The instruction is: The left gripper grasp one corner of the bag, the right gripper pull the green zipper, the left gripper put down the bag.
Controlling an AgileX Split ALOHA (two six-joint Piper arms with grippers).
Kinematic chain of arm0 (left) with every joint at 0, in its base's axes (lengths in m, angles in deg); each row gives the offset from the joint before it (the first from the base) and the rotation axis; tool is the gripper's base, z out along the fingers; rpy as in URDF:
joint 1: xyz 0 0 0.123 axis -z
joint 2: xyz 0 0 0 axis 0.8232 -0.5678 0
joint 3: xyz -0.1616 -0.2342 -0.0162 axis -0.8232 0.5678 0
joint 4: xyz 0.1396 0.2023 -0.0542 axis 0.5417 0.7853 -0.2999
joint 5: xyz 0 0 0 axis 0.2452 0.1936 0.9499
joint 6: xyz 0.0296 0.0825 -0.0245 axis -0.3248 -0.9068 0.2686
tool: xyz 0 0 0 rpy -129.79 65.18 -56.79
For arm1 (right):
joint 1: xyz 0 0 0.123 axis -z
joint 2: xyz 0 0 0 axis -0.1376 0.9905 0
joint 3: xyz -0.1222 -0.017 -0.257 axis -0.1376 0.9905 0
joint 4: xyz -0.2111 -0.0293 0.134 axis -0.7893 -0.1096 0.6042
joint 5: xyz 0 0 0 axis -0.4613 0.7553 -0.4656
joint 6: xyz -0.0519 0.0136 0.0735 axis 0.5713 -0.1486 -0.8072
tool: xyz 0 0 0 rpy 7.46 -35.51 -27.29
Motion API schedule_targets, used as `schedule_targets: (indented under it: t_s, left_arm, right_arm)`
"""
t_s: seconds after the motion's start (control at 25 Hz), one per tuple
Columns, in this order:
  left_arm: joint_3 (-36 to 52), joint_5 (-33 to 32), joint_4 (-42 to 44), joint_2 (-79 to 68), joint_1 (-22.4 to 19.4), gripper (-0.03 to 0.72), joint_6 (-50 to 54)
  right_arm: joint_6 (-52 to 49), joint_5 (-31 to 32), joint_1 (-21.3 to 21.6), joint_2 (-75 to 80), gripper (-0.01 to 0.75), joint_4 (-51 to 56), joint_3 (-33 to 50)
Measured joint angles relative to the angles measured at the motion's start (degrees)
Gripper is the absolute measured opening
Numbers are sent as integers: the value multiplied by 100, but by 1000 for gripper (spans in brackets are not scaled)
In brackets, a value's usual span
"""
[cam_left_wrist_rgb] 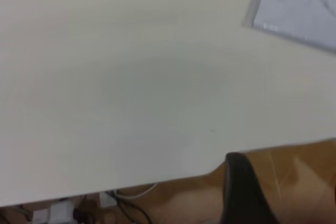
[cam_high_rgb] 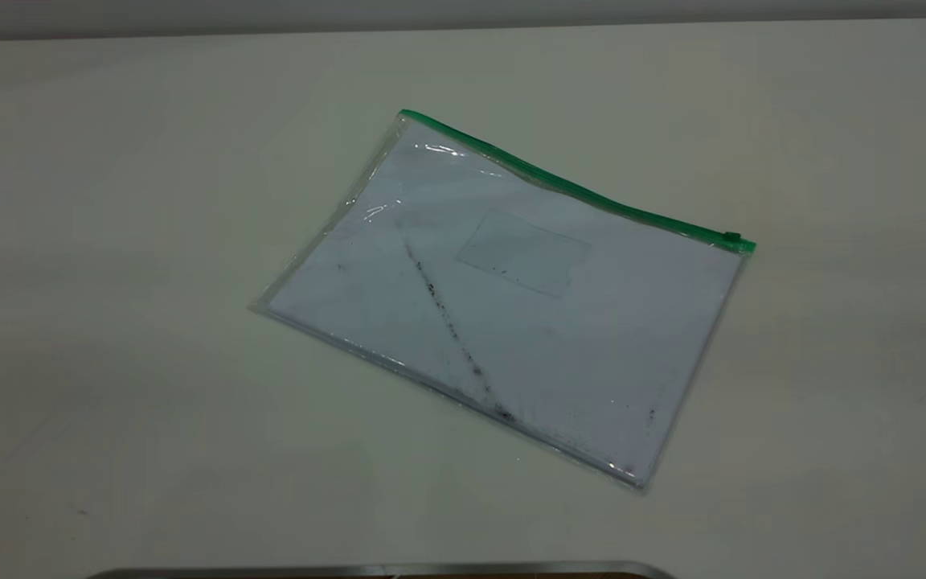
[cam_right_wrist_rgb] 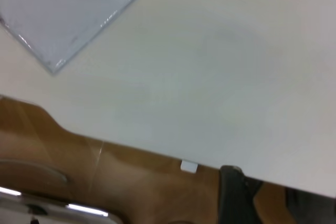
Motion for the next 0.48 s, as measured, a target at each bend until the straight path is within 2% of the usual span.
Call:
schedule_targets:
  t_s: [0.12, 0.36, 0.48]
  left_arm:
    - [118, -108, 59, 190, 0, 474, 134]
    - [129, -133, 118, 316, 0, 474, 178]
    - [129, -138, 124, 326, 0, 474, 182]
  right_arm:
    - [0, 0, 197, -329, 483, 40, 0]
    - [0, 26, 1224, -1805, 483, 48, 0]
    - [0, 80, 1312, -2112, 483, 41, -5]
